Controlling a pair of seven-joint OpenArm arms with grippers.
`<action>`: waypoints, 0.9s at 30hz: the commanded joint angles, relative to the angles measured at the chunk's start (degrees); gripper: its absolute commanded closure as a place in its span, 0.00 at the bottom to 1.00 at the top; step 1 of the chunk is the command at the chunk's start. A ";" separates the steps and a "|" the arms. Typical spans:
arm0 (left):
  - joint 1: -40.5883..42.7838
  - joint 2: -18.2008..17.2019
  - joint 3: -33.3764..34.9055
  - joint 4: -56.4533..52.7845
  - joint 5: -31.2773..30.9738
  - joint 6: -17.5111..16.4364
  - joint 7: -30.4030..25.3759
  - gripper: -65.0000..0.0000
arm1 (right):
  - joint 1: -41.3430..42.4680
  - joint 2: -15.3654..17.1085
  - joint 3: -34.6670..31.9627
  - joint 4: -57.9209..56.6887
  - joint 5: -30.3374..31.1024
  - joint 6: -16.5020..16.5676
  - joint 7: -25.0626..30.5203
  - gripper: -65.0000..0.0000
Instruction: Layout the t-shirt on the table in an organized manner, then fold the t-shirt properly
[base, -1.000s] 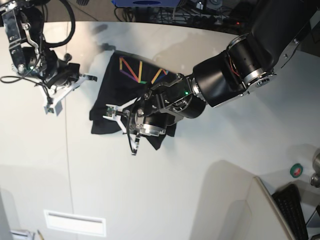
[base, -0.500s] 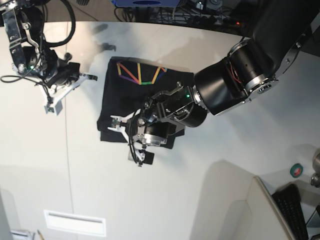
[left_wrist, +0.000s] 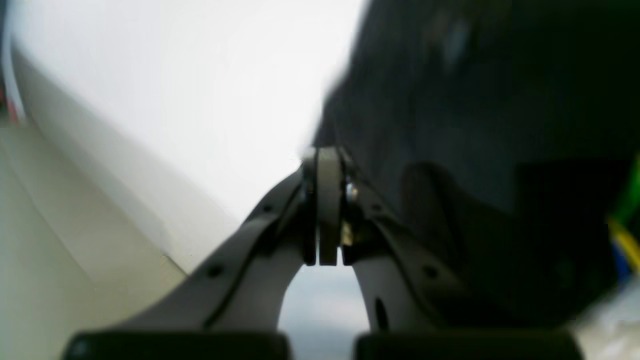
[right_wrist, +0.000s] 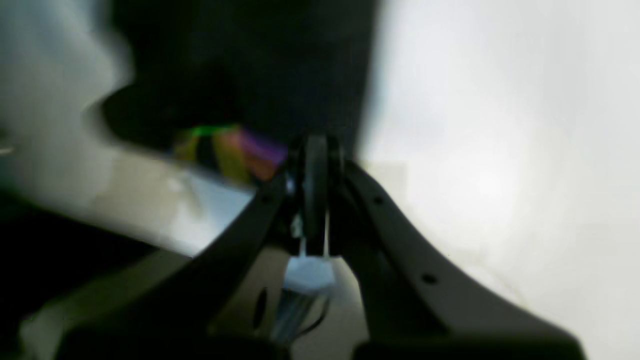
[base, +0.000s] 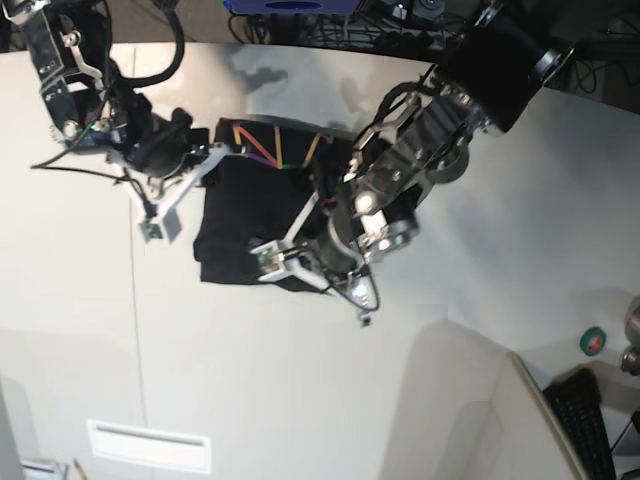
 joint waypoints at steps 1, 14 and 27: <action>1.49 0.08 -1.52 2.17 -0.04 0.30 -0.64 1.00 | 0.51 0.51 -1.00 0.12 0.00 0.22 0.23 1.00; 16.78 -0.18 -8.20 -4.96 -0.40 0.47 -0.90 1.00 | 5.43 0.59 -13.04 -21.68 0.27 0.22 15.79 1.00; 35.86 -2.20 -30.44 18.60 -0.57 0.12 -2.57 1.00 | -17.43 13.16 -2.67 4.52 0.35 -0.05 5.95 1.00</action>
